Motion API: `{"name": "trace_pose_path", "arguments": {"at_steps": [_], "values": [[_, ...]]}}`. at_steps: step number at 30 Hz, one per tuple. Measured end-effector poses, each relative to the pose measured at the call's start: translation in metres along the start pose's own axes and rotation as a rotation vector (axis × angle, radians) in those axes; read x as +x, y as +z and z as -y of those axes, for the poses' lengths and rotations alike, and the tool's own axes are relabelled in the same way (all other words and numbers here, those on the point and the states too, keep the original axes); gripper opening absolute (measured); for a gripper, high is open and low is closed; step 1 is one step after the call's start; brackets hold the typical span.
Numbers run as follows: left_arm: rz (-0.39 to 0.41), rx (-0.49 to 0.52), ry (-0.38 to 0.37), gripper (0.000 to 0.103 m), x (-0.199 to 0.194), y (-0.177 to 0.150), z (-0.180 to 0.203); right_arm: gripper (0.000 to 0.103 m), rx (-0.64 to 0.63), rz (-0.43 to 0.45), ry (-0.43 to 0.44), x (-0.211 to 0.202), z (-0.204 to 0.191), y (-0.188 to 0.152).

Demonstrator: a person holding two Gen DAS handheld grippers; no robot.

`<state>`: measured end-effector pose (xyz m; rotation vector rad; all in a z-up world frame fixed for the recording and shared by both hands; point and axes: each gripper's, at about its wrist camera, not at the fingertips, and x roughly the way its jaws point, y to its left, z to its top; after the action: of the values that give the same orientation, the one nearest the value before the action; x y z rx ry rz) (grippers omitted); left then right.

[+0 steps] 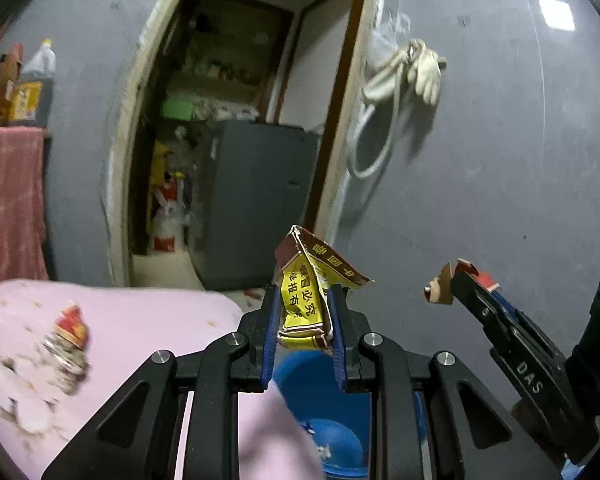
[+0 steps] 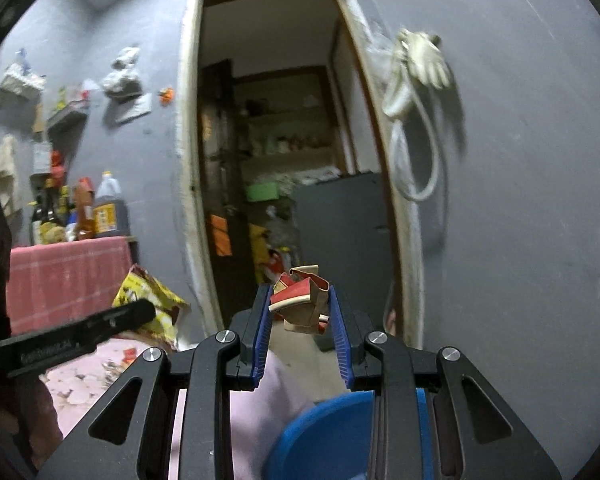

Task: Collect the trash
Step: 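Lift both wrappers and carry them over the blue bucket, then open both tools to drop the yellow and red wrappers into the bucket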

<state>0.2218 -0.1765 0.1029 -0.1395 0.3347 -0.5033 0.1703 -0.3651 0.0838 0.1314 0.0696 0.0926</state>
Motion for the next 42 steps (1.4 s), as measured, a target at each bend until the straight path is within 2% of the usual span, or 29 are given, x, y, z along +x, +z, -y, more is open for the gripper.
{"name": "trace_pose_path", "arguments": {"at_steps": [10,17,21,28,34,38,42], "values": [[-0.200,-0.036,-0.046,0.019,0.067,-0.031,0.021,0.026,0.123,-0.181,-0.124,0.022,0.052,-0.021],[-0.314,-0.046,-0.040,0.020,0.098,-0.049,0.023,0.028,0.183,-0.288,-0.132,0.035,0.069,-0.038],[-0.347,-0.030,-0.017,0.020,0.114,-0.064,0.021,0.029,0.212,-0.344,-0.111,0.043,0.072,-0.044],[-0.394,-0.099,-0.006,0.020,0.130,-0.079,0.006,0.029,0.241,-0.428,-0.092,0.058,0.076,-0.054],[-0.402,-0.114,0.010,0.020,0.132,-0.081,0.000,0.030,0.254,-0.449,-0.080,0.062,0.077,-0.055],[-0.402,-0.126,0.017,0.021,0.132,-0.082,-0.002,0.035,0.254,-0.456,-0.082,0.064,0.078,-0.055],[-0.397,-0.146,0.024,0.022,0.131,-0.081,-0.006,0.035,0.260,-0.456,-0.084,0.064,0.080,-0.055]]}}
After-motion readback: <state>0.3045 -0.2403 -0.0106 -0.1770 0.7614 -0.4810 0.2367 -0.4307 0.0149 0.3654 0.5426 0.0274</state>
